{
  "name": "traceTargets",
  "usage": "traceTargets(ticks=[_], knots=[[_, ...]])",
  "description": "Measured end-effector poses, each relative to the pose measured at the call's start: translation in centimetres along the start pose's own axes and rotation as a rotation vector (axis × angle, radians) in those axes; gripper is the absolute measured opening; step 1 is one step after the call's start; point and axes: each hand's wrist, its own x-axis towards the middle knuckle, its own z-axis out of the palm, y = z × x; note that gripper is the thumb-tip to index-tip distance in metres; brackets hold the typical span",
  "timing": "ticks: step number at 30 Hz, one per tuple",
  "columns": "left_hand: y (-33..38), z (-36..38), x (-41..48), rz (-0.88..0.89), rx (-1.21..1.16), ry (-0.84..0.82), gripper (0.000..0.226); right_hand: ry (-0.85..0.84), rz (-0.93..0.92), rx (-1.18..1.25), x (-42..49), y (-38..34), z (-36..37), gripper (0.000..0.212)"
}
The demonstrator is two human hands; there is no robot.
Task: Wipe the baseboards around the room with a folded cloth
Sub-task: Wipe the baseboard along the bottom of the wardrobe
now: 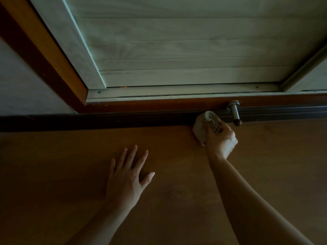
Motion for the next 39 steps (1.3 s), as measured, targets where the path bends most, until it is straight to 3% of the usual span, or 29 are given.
traceTargets(ticks=[4,8,12,17,21,27,32,39], knots=[[0.0,-0.1,0.0,0.001,-0.005,-0.006,0.076,-0.046,-0.073,-0.049,-0.4,-0.2,0.4,0.037],[0.0,-0.3,0.0,0.002,-0.017,-0.015,0.078,0.023,0.052,0.023,-0.3,-0.1,0.2,0.040],[0.1,-0.5,0.0,-0.001,-0.041,-0.018,0.078,-0.049,-0.124,-0.085,-1.4,-1.0,1.1,0.031],[0.1,-0.9,0.0,-0.009,-0.033,-0.026,0.082,-0.007,-0.075,-0.030,-2.4,-1.1,1.7,0.032],[0.3,-1.1,-0.1,-0.018,-0.021,-0.051,0.079,-0.130,-0.244,-0.059,-4.0,-2.1,3.2,0.031],[0.8,-1.5,0.4,-0.012,-0.024,0.005,0.075,-0.023,-0.122,-0.036,-4.1,-1.8,3.5,0.030],[2.2,-0.8,0.6,0.077,-0.055,0.047,0.069,-0.192,-0.304,-0.040,-5.5,-2.9,4.9,0.039],[4.1,-0.4,2.3,0.160,-0.068,0.083,0.066,-0.097,-0.152,-0.004,-2.6,-0.6,3.0,0.038]])
